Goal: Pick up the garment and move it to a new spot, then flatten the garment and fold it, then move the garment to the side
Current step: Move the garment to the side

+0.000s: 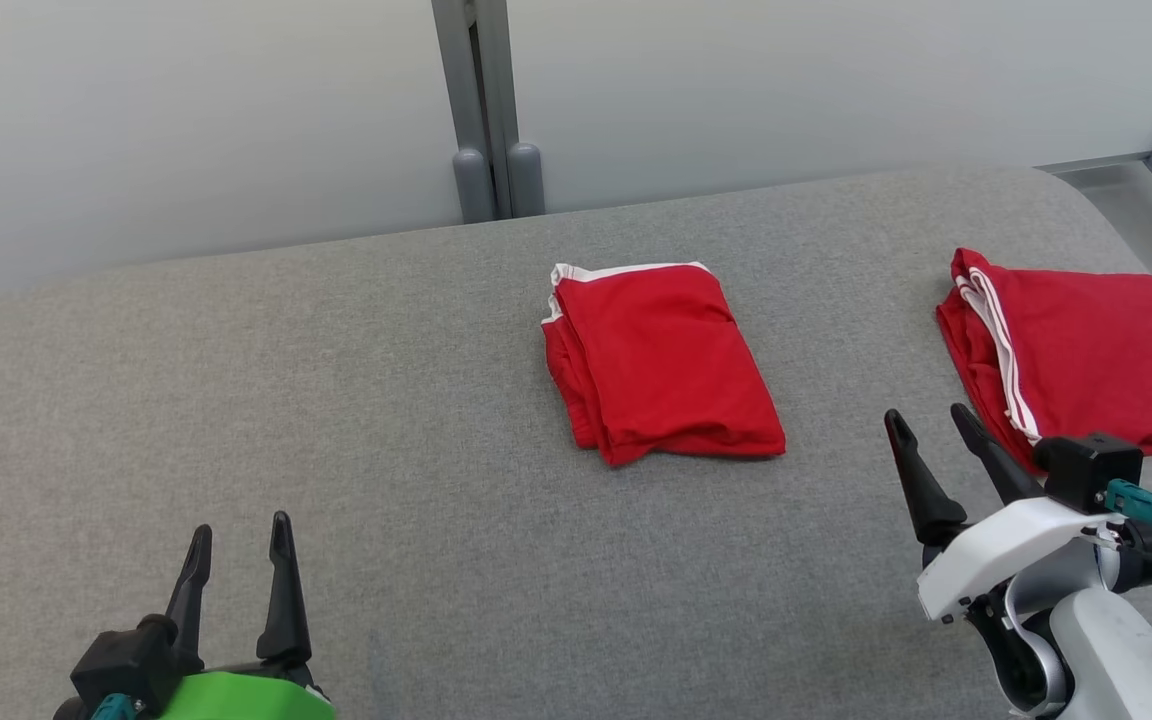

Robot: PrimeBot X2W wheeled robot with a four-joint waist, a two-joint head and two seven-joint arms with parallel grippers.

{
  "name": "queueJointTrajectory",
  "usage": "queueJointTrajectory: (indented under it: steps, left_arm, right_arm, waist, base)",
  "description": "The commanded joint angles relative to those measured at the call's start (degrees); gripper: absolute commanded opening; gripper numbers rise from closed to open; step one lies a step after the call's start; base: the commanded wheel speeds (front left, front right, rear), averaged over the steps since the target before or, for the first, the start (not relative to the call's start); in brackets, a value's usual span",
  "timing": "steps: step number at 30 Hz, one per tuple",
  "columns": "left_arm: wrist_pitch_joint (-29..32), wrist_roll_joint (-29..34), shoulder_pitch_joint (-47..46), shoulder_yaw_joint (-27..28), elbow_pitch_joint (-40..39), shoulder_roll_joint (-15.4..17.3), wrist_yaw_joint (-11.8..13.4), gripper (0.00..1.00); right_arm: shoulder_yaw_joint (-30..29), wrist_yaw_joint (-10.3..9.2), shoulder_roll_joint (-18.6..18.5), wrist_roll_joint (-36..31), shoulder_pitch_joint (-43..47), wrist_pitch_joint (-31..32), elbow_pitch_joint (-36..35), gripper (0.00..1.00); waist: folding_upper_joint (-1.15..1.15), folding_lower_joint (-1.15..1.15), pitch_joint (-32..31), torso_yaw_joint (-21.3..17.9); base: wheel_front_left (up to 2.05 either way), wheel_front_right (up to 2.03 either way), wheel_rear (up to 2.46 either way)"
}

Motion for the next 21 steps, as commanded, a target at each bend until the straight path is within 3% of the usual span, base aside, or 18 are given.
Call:
queueJointTrajectory:
  steps: [1,15,21]
  left_arm:
    - [-0.13,0.20,0.32,0.08,0.10,0.18,0.15,1.00]
    - [-0.13,0.68,-0.80,-0.74,-0.03,0.18,0.31,1.00]
    - [-0.13,1.06,-2.54,-1.55,-1.74,0.18,0.37,1.00]
  right_arm:
    - [-0.16,-0.01,0.26,-0.21,-0.44,-0.31,0.11,1.00]
    - [-1.18,-0.01,0.14,-0.73,-1.70,1.33,-0.63,1.00]
    - [-2.69,-0.01,-0.07,-1.61,-8.34,9.50,0.83,1.00]
  waist:
    - [0.00,0.00,0.08,-0.08]
    - [0.00,0.00,1.12,0.91]
    - [0.00,0.00,4.51,2.86]
  base:
    - [0.00,0.00,0.00]
    - [0.00,0.00,0.00]
    - [0.00,0.00,0.00]
